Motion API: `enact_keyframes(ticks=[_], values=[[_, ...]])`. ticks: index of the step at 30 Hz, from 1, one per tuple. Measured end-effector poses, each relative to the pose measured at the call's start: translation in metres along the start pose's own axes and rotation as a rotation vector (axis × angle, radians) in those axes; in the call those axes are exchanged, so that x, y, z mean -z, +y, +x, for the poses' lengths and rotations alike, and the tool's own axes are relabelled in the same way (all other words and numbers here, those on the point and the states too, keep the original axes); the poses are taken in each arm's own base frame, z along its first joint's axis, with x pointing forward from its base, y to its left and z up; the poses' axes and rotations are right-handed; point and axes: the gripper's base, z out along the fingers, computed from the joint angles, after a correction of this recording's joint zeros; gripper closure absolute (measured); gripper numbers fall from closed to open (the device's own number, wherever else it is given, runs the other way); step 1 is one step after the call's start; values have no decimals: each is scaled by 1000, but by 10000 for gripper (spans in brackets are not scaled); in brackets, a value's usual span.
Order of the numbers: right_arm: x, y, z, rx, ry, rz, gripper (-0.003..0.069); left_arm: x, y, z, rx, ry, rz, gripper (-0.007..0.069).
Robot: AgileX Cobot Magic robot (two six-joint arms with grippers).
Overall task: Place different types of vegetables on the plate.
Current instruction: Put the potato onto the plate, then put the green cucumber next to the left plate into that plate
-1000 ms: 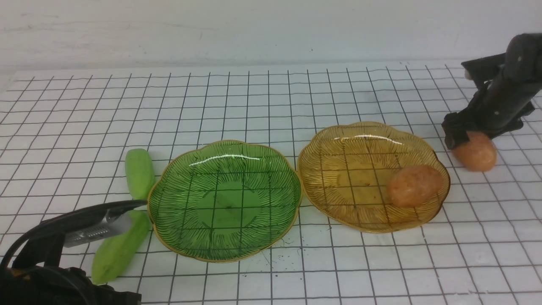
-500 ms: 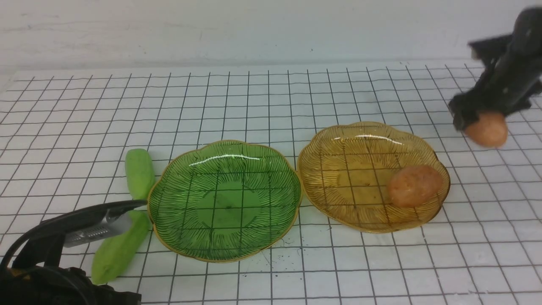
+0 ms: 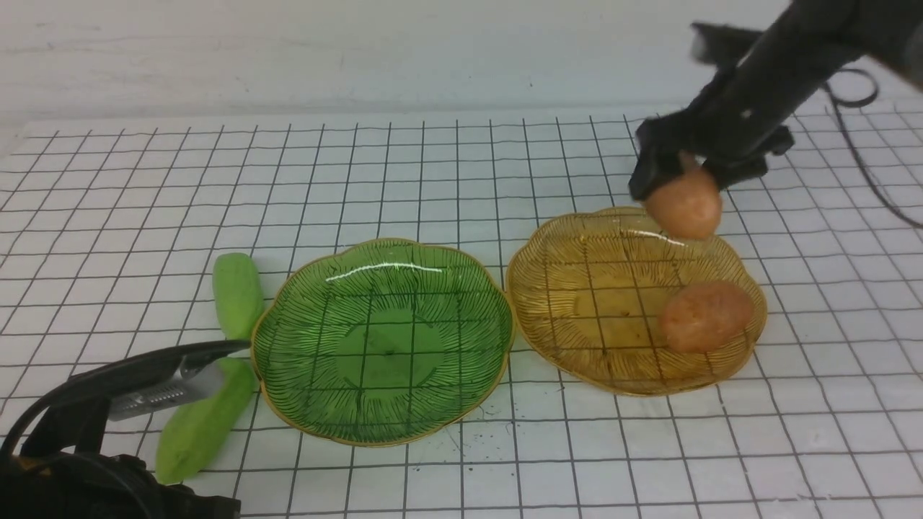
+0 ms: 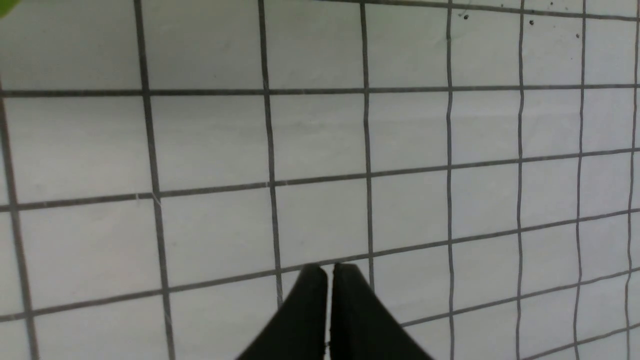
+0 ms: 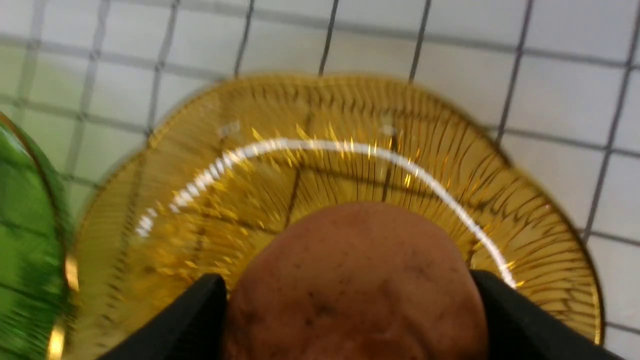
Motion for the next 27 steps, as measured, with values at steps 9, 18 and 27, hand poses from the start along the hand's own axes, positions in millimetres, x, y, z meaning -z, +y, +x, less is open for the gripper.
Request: enact_keyframes(ticks=[9,18,27], values=[[-32,39,15,130,109,98,76,0,0,0,0,0,0,606],[-19,41,14,92,82,143,-30,0,0,0,0,4,1,586],[105,60,45,121,-101,137,175,5,2,-8,-41,-40,-52,494]])
